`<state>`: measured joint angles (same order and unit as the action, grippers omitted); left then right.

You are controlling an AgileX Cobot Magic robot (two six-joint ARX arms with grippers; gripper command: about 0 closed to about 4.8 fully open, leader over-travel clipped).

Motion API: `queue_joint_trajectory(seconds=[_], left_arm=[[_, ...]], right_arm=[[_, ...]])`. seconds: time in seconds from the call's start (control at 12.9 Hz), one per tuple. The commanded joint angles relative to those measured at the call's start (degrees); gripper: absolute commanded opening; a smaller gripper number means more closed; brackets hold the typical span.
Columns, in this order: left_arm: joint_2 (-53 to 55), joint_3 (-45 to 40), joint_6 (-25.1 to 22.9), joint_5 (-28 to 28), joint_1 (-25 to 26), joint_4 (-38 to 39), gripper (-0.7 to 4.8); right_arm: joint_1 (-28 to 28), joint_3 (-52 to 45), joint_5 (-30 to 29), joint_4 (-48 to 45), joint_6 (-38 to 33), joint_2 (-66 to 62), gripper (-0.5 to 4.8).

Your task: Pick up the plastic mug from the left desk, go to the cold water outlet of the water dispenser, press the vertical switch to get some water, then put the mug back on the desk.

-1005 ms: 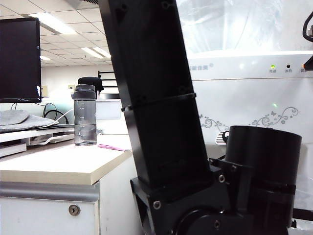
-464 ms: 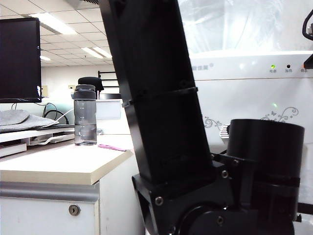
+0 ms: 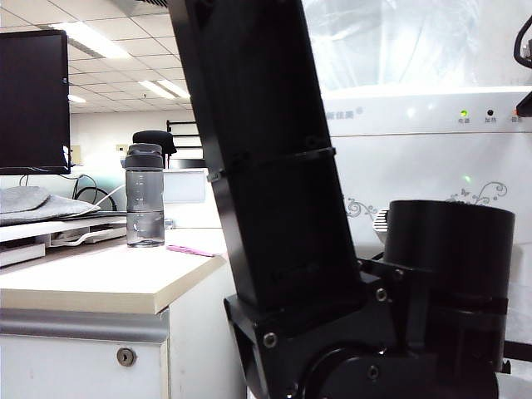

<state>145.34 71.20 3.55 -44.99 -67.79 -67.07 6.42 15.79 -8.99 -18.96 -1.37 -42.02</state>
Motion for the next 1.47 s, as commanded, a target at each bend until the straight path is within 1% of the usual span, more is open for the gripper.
queue_joint_trajectory(seconds=[0.08,0.39,0.62,1.47], left_arm=[[-0.72,0.07,-1.11,0.24,-0.46,-2.97,-0.05],[-0.74,0.07,-2.58,1.53,-0.5,-4.92,-0.05],[-0.72,0.07,-4.04,1.55,-0.79,-5.86,-0.05],[-0.74,0.04,-6.47,1.55,-1.29,-7.32,-0.05]], right_arm=[[0.0,0.63,0.11,-0.96,0.11,0.17,-0.01],[-0.02,0.96,0.13,-1.77,0.11,0.17,-0.01],[-0.02,0.96,0.13,-1.86,0.11,0.17,-0.01],[-0.02,0.96,0.11,-1.95,0.11,0.17,-0.01]])
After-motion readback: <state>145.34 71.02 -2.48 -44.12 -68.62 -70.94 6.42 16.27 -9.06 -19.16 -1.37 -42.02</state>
